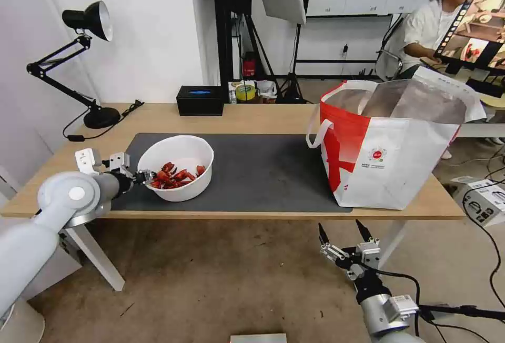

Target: Pick up the trash from the table and place it into the takeout bag.

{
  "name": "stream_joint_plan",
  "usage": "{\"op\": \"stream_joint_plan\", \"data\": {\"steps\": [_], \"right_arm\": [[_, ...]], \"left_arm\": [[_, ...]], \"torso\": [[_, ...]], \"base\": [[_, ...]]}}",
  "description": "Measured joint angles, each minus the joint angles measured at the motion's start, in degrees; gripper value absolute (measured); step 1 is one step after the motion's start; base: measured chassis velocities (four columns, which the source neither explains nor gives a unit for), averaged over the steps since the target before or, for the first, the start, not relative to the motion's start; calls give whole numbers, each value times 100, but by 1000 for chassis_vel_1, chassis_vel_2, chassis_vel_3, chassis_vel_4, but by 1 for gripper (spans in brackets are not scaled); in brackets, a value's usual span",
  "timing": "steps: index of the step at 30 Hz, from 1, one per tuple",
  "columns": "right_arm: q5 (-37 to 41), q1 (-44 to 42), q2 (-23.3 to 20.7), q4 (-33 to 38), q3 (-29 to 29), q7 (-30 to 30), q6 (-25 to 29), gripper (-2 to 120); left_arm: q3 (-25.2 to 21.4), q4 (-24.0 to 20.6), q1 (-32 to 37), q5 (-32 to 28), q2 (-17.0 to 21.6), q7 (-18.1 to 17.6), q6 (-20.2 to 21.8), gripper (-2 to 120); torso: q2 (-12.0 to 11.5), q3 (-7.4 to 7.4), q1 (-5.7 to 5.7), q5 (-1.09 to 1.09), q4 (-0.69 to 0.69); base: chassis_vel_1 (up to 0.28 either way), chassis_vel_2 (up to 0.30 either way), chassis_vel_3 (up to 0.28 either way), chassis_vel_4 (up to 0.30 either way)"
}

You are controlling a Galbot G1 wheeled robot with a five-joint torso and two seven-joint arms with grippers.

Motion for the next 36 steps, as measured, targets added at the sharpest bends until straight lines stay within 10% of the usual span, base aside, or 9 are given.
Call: {"op": "stream_joint_plan", "data": {"steps": [5, 20, 36], "right_arm": [[0, 0, 0, 0, 0, 0, 0, 100], [0, 0, 0, 0, 0, 0, 0, 100], [0, 0, -1, 1, 1, -1, 0, 100]], "left_arm": [[-59, -180, -17, -19, 102, 108, -118, 0], [167, -710, -924, -492, 314, -30, -261, 0], [1868, -386, -3682, -1187, -283, -522, -565, 0]], "torso": [[0, 0, 0, 0, 0], [0, 0, 0, 1, 0], [0, 0, 1, 1, 0]], "base": [[0, 0, 0, 0], [0, 0, 0, 0], [0, 0, 0, 0]]}}
